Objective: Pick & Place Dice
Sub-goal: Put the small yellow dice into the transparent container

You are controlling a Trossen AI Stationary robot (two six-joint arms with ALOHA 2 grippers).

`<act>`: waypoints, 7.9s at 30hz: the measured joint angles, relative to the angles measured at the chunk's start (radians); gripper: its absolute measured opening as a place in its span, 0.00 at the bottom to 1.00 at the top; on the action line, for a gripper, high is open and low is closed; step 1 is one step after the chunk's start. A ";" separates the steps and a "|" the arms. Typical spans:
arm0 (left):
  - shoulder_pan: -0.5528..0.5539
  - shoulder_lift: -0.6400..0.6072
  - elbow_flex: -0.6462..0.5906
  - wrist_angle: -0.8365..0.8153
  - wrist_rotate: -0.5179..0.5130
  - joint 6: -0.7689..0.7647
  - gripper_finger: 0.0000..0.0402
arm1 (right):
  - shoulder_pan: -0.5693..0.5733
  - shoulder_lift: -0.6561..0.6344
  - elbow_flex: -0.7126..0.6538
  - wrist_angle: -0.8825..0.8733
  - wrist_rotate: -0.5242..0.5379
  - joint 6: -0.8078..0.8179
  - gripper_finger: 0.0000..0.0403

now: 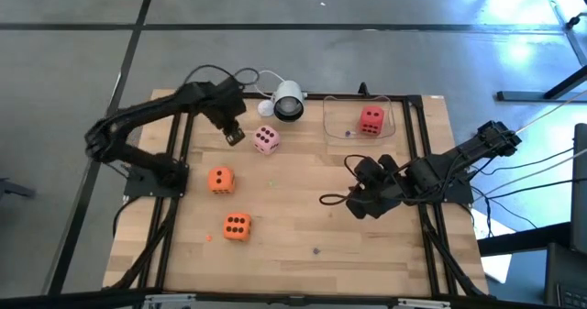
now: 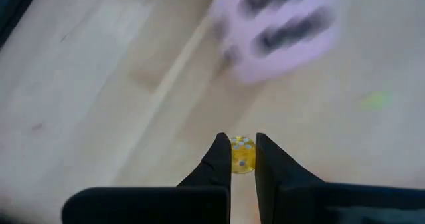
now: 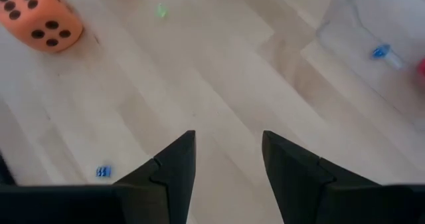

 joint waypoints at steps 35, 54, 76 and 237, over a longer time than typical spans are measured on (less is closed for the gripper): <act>-0.684 -0.163 -0.002 1.212 0.017 -0.845 0.02 | -0.039 0.004 0.000 1.271 0.414 -1.520 0.50; -0.673 -0.073 -0.001 1.326 0.103 -0.945 0.02 | -0.012 0.018 0.000 1.209 0.298 -1.338 0.60; -0.674 0.018 0.000 1.432 0.144 -1.027 0.02 | -0.035 0.050 0.000 1.205 0.231 -1.359 0.57; -0.637 -0.433 0.000 0.075 -0.283 -0.654 0.47 | -1.050 0.276 0.000 0.085 -0.466 -0.640 0.13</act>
